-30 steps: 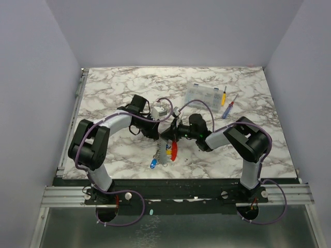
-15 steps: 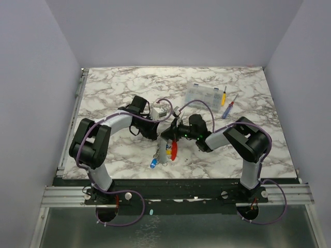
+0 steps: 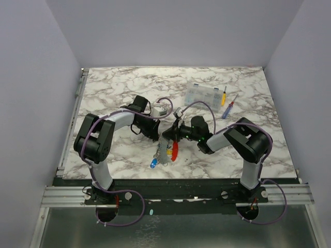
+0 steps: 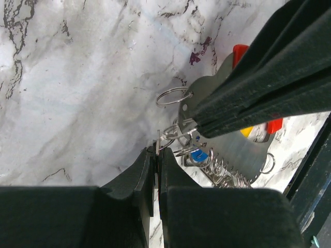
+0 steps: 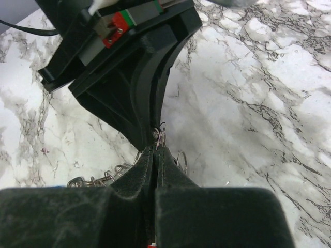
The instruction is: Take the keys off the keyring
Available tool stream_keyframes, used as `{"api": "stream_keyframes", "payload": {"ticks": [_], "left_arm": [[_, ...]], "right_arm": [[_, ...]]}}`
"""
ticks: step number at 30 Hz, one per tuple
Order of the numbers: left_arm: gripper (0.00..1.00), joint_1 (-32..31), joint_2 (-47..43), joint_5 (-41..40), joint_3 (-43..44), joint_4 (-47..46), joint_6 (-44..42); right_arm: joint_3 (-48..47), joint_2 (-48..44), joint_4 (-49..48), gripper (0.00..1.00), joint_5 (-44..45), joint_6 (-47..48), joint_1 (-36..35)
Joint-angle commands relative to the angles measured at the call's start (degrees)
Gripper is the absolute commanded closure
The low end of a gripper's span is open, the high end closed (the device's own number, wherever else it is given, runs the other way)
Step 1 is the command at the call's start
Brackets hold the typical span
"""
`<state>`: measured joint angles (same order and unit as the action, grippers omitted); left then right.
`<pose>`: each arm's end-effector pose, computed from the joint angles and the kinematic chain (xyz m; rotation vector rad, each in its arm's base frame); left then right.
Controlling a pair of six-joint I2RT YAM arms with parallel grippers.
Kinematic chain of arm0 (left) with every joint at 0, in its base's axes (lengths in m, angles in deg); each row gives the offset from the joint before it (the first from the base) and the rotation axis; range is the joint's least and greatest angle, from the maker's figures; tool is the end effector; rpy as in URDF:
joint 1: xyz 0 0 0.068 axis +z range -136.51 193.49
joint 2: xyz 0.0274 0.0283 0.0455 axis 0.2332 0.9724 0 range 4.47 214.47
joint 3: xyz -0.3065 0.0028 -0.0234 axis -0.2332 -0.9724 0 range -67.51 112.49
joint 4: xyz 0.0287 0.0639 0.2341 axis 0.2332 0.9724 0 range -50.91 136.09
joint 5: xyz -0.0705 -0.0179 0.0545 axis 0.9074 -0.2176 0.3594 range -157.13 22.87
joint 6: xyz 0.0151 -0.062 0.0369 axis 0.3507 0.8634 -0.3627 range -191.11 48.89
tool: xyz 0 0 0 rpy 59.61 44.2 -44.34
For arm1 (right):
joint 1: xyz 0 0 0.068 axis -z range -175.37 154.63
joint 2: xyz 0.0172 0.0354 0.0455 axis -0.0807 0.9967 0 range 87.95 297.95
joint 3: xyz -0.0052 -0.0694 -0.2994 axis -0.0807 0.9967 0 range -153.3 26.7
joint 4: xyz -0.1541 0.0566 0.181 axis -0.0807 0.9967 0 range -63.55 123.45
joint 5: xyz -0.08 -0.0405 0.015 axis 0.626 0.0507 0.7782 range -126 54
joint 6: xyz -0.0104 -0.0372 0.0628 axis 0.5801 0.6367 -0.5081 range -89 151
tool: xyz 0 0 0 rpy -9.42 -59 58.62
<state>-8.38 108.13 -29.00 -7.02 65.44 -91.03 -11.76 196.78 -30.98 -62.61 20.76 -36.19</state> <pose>0.3014 -0.1618 0.1787 1.1011 2.4202 -0.9250 0.2659 0.2662 0.1748 -0.8310 1.7074 1.0385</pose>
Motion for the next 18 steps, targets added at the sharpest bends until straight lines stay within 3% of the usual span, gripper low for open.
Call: {"api": "stream_keyframes", "payload": {"ticks": [1,11,18], "left_arm": [[1.0,-0.11,3.37,-0.35,0.15,0.98,0.57],[1.0,-0.09,3.76,1.49,0.41,2.39,1.22],[1.0,0.11,3.08,0.46,0.77,2.74,1.02]], "right_arm": [[1.75,-2.67,-6.27,0.99,0.06,2.83,-0.31],[3.18,-3.84,-9.26,0.99,1.39,6.37,-0.35],[3.6,-5.15,-6.74,0.99,-3.08,6.76,-0.38]]}}
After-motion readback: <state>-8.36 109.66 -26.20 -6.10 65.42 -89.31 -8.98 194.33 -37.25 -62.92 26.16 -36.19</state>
